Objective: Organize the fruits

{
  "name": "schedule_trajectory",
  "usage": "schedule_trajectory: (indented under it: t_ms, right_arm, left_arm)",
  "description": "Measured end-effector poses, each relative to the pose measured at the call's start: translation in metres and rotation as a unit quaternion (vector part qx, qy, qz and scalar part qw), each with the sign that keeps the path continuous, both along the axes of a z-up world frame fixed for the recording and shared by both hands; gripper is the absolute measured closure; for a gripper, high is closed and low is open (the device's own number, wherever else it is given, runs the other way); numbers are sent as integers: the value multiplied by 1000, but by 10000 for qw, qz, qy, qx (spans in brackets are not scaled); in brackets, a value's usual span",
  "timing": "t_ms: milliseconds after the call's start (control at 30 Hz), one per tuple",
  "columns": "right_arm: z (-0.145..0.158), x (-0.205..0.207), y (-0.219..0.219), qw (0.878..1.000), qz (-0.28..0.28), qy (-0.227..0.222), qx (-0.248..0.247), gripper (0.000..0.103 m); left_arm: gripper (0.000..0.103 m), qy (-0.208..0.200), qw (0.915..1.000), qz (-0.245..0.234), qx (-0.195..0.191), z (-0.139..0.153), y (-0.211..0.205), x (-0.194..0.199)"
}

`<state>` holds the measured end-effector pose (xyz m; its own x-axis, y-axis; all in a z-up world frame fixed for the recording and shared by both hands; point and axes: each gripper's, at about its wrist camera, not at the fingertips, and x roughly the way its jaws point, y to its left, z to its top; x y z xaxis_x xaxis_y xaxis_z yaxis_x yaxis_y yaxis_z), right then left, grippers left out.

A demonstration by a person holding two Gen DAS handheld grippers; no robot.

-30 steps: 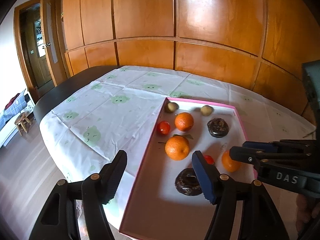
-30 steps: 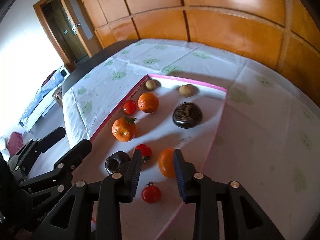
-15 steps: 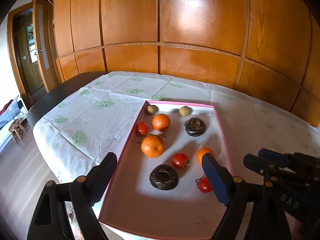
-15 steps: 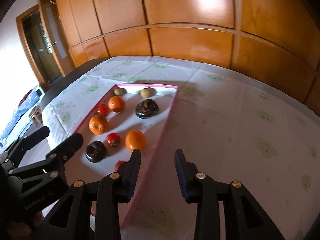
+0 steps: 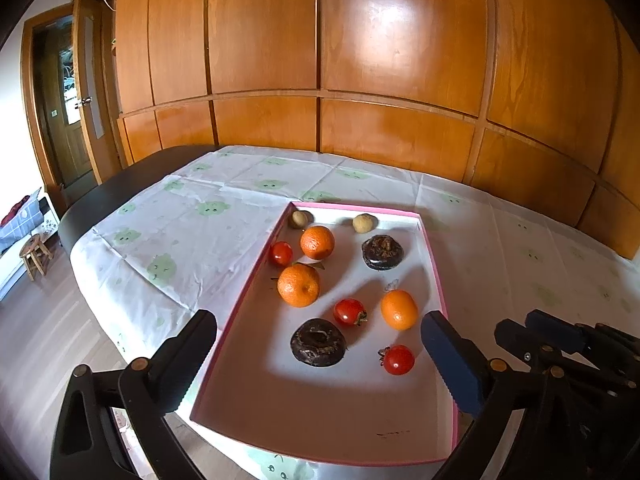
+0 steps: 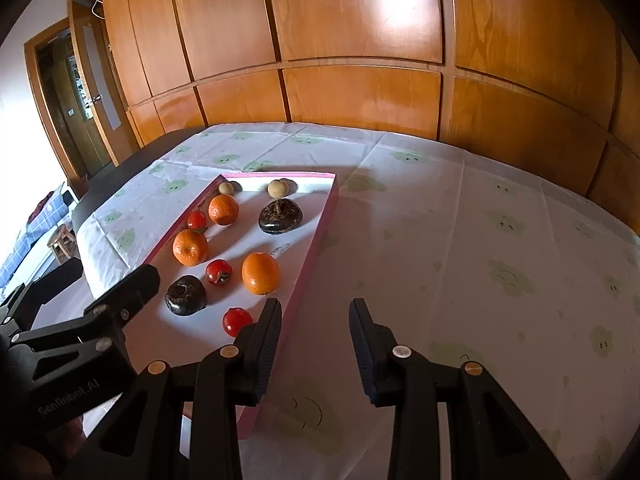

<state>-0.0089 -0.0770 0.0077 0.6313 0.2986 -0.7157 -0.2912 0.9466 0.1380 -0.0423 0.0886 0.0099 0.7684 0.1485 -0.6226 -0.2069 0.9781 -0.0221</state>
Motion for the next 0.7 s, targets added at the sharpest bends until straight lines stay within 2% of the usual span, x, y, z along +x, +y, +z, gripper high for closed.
schedule_trajectory:
  t_ms: [700]
  right_arm:
    - [0, -5, 2, 10000, 46, -55, -25, 68]
  left_arm:
    - [0, -110, 9998, 132, 74, 1, 3, -5]
